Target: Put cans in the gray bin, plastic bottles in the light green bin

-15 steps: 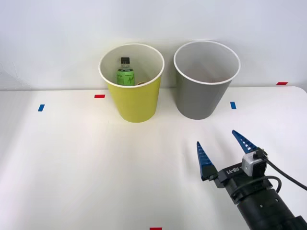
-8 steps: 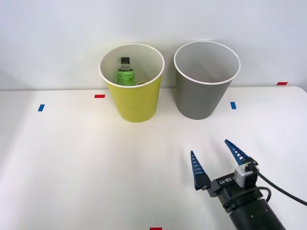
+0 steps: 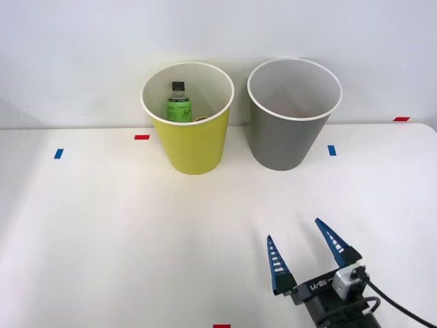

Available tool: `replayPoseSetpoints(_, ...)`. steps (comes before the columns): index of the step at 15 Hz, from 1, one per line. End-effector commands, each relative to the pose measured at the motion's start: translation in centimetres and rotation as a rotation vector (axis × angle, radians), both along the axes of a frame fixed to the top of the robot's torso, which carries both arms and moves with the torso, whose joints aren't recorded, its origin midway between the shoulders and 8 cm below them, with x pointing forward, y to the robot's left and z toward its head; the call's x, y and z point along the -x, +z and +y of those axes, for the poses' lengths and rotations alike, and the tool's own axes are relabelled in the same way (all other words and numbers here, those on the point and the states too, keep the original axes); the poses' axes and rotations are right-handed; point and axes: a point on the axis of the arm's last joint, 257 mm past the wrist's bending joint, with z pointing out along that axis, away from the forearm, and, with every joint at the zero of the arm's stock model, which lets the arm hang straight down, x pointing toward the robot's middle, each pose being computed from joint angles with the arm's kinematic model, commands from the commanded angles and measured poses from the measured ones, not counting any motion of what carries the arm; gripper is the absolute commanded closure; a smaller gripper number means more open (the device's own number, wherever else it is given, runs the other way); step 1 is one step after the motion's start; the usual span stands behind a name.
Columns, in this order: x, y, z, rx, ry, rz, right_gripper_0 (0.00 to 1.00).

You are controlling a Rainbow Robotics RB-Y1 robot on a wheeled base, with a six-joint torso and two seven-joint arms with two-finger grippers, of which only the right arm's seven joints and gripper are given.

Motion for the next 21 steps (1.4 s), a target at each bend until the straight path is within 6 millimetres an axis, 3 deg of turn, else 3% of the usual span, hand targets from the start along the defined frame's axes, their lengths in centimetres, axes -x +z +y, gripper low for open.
replayPoseSetpoints(1,1.6,-1.2,-0.9,0.112,-0.066,-0.012,0.00)
replayPoseSetpoints(6,4.3,-3.4,-1.6,0.116,-0.149,0.055,0.00)
replayPoseSetpoints(8,5.6,-4.1,-1.6,0.042,-0.167,0.099,0.00)
replayPoseSetpoints(14,7.2,-3.6,-2.7,-0.011,-0.193,0.087,0.00)
replayPoseSetpoints(21,7.7,-3.6,-1.5,0.101,-0.099,0.056,0.00)
